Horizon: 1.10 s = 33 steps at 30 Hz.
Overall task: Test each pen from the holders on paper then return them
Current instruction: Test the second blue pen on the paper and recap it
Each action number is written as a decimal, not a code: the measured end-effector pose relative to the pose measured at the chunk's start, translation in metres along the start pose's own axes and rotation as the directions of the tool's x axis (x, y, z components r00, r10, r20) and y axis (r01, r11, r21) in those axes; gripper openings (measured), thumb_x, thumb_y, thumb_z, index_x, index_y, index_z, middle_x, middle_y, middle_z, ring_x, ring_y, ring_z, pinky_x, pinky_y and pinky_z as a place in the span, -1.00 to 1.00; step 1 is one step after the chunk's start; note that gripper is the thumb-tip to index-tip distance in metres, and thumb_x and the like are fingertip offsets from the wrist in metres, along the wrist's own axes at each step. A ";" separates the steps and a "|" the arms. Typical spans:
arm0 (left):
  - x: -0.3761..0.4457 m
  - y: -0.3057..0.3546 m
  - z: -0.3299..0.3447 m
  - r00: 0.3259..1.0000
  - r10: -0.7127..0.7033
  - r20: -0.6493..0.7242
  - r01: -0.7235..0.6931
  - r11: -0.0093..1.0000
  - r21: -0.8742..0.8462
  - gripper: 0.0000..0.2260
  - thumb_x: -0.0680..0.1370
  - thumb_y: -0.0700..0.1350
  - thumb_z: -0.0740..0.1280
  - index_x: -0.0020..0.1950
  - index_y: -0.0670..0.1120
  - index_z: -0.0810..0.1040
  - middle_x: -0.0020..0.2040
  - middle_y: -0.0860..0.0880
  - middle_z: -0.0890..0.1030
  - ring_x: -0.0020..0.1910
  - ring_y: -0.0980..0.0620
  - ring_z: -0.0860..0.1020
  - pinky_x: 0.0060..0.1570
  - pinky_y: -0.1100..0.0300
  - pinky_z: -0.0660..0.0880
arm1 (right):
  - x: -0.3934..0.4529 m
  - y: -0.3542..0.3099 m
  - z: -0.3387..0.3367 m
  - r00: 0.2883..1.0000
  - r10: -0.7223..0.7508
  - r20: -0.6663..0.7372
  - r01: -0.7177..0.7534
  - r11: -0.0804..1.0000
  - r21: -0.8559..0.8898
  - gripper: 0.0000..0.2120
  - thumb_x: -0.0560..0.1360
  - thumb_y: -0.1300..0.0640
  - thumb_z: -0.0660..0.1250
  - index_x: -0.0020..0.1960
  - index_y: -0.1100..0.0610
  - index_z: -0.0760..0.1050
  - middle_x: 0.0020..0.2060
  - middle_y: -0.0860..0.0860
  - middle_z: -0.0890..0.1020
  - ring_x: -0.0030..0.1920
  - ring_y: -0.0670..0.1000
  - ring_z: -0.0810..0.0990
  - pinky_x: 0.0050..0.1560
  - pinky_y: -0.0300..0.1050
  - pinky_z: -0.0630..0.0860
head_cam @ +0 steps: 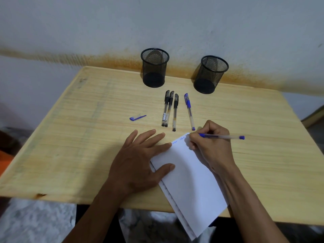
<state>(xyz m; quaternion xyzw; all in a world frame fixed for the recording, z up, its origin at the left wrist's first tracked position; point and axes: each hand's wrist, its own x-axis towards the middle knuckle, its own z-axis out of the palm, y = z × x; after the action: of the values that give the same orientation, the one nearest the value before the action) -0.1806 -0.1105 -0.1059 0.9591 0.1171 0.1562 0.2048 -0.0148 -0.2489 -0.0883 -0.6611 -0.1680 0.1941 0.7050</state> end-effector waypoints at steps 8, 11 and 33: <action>0.000 -0.001 0.004 0.991 0.067 -0.115 -0.062 0.997 0.043 -0.53 0.47 0.35 0.29 0.24 0.12 0.62 0.37 0.08 0.54 0.42 0.02 0.43 0.39 -0.17 0.29 | 0.000 -0.007 -0.007 1.000 0.011 -0.024 -0.006 0.975 0.221 -0.63 0.45 0.60 0.28 -0.34 0.23 0.31 -0.52 0.20 0.44 -0.52 0.09 0.40 -0.34 -0.05 0.45; -0.001 -0.002 0.006 0.995 0.055 -0.081 -0.051 0.997 0.051 -0.49 0.48 0.40 0.23 0.27 0.14 0.61 0.39 0.11 0.52 0.45 0.07 0.39 0.41 -0.17 0.26 | -0.003 -0.012 -0.011 0.999 0.028 -0.033 -0.018 0.961 0.276 -0.63 0.47 0.58 0.31 -0.35 0.23 0.33 -0.50 0.21 0.48 -0.53 0.09 0.41 -0.32 -0.01 0.45; 0.051 -0.036 -0.026 0.881 -0.358 -0.309 0.426 0.885 0.189 -0.78 0.58 -0.03 0.28 -0.17 -0.07 0.63 -0.19 0.00 0.57 -0.06 -0.16 0.55 -0.19 0.06 0.38 | -0.011 -0.016 -0.024 0.996 0.084 0.016 -0.085 0.957 0.279 -0.80 0.49 0.45 0.41 -0.25 0.29 0.46 -0.37 0.27 0.56 -0.43 0.09 0.49 -0.26 0.03 0.49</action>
<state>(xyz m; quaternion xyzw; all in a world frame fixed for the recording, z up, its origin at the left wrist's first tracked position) -0.1488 -0.0545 -0.0859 0.9033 0.3553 0.2222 0.0917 -0.0119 -0.2760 -0.0739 -0.5613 -0.1119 0.2471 0.7819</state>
